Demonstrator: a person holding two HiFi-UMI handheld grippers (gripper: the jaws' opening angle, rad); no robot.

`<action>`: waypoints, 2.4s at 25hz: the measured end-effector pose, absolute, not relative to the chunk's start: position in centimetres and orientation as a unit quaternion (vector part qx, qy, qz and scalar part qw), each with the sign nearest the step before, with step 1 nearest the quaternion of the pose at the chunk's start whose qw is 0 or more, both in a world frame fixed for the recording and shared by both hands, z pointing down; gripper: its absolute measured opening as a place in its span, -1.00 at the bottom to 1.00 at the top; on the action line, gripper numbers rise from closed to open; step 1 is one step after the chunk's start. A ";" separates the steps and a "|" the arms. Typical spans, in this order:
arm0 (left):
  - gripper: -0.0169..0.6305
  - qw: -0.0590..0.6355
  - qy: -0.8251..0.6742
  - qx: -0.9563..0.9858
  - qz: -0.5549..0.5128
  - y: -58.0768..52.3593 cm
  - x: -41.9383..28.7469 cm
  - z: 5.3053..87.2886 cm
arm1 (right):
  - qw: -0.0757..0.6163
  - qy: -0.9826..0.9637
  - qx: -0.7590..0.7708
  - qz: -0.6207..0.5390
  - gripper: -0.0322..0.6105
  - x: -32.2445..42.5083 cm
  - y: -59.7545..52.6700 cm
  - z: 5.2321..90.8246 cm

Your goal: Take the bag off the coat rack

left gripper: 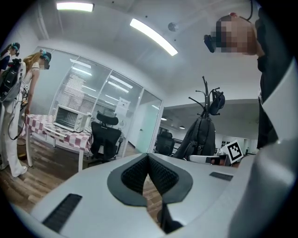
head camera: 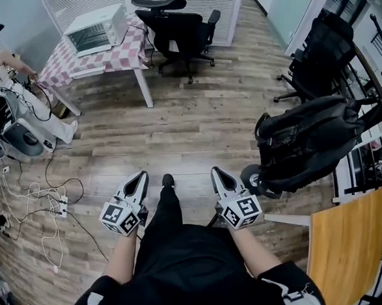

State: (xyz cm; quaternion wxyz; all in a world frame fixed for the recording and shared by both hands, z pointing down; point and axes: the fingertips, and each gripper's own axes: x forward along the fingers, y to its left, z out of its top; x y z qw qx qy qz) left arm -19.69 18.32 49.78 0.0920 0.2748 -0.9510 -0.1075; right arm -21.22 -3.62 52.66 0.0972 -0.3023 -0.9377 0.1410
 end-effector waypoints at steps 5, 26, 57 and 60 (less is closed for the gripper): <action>-0.92 0.093 -0.942 0.302 -0.114 18.3 -24.9 50.2 | 0.104 -0.947 -0.268 0.142 -0.79 -24.6 -4.4 53.6; -0.92 0.101 -0.848 0.515 -0.071 10.6 -55.6 49.6 | 0.044 -0.993 -0.036 0.103 -0.79 -42.8 -9.1 48.8; -0.55 0.046 -0.460 0.887 -0.009 -27.4 -40.5 43.1 | -0.013 -0.891 0.454 -0.005 -0.34 -15.0 -26.2 39.5; -0.48 0.042 -0.451 0.891 0.008 -29.2 -39.9 43.2 | -0.002 -0.887 0.462 0.015 -0.26 -14.7 -27.6 40.7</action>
